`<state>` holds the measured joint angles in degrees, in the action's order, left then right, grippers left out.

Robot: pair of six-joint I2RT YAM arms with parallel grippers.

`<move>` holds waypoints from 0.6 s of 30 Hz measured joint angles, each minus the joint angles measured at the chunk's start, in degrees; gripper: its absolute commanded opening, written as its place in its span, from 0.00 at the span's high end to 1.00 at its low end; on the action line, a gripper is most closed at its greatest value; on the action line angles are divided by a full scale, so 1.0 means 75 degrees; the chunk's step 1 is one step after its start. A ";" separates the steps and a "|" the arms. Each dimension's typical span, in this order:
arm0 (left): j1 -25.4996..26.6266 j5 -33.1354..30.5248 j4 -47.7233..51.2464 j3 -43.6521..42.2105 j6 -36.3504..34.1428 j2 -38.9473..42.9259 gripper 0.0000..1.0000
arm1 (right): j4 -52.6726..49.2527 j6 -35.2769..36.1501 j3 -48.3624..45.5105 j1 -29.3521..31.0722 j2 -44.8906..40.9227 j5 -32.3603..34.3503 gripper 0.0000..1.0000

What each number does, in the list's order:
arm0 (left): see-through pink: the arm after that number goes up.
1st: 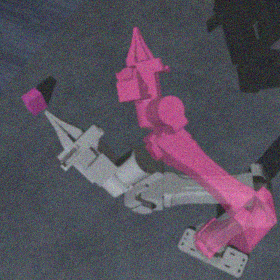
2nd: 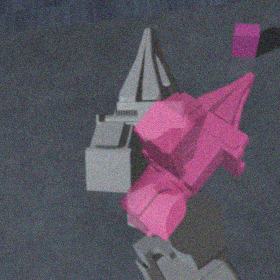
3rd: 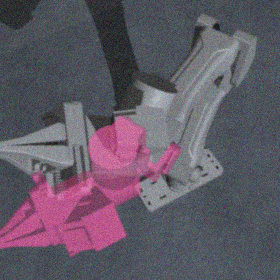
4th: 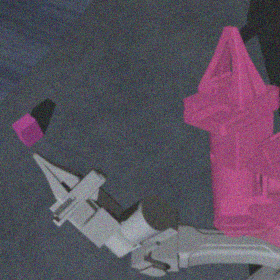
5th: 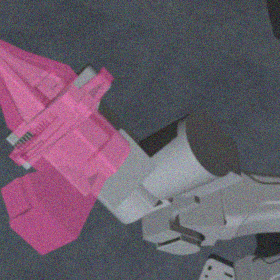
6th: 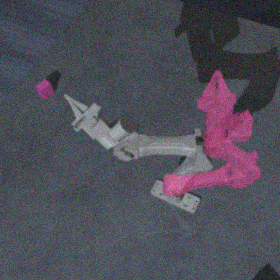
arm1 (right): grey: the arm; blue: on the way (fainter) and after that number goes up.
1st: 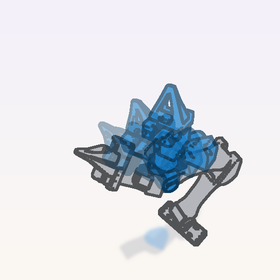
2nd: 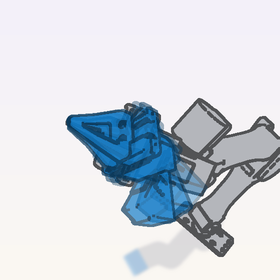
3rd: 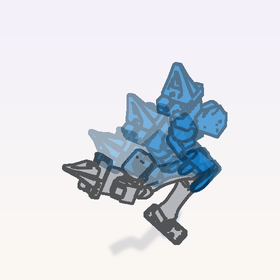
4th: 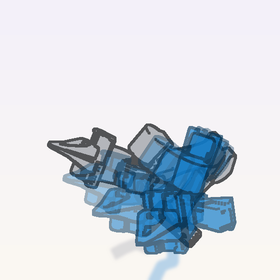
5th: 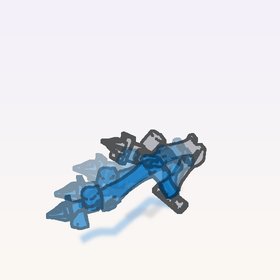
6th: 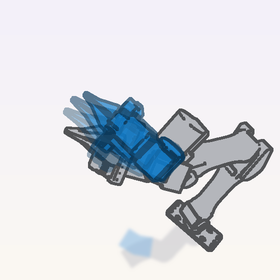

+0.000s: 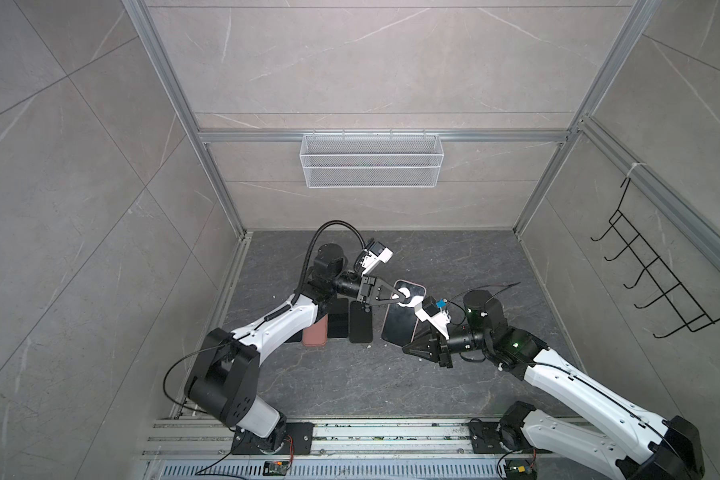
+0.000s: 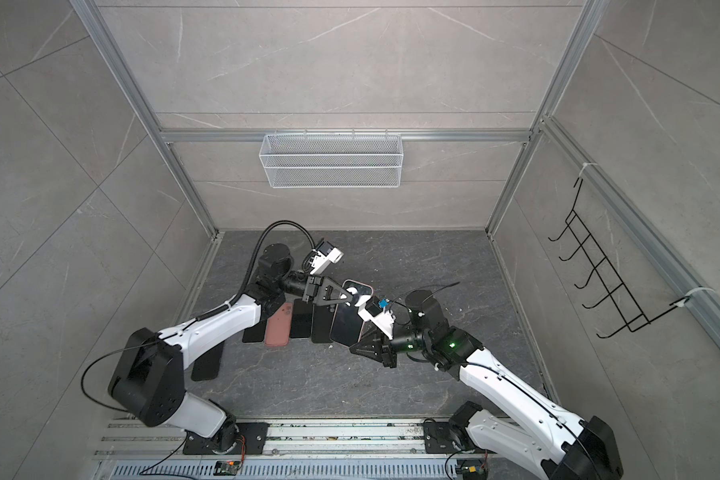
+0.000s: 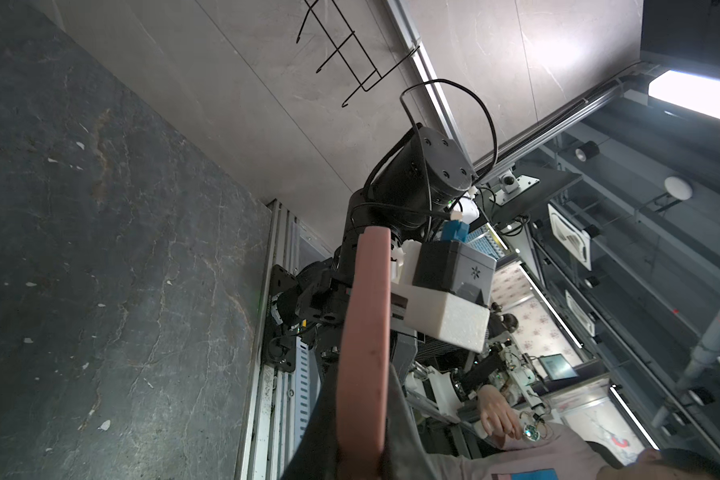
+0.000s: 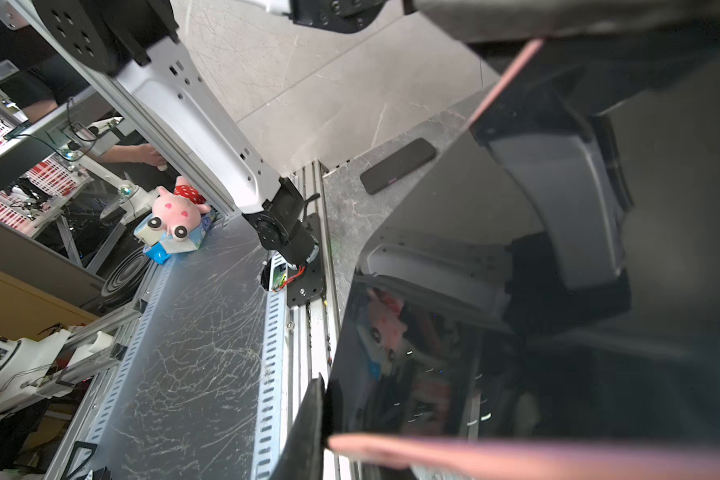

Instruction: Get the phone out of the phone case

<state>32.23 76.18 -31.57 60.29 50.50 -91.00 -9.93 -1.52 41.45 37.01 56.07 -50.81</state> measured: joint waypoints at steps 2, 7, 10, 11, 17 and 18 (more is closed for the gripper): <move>0.0099 0.0017 -0.0574 0.0085 0.0580 -0.0420 1.00 | -0.0003 0.0000 -0.0017 -0.0032 0.0009 0.0041 1.00; 0.0367 -0.0458 -0.1824 0.0169 0.2028 -0.0965 1.00 | 0.0554 0.0268 -0.0236 -0.0026 0.0114 0.0184 1.00; 0.0600 -0.1087 -0.1999 0.0204 0.3069 -0.1253 1.00 | 0.1338 0.0522 -0.0522 0.0035 0.0154 0.0498 1.00; 0.0624 -0.1212 -0.2040 0.0204 0.3232 -0.1297 1.00 | 0.1536 0.0527 -0.0641 0.0023 0.0154 0.0638 1.00; 0.0769 -0.2122 -0.1955 -0.0035 0.3555 -0.1099 1.00 | 0.2929 0.0323 -0.1492 0.0041 -0.0242 0.1233 1.00; 0.0769 -0.2296 -0.2002 -0.0178 0.3617 -0.0976 1.00 | 0.3083 0.0245 -0.1679 0.0061 -0.0458 0.1309 1.00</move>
<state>38.00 58.96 -46.59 58.96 77.62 -98.32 13.19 0.32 28.86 37.47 52.64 -40.99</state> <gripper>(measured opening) 0.117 0.127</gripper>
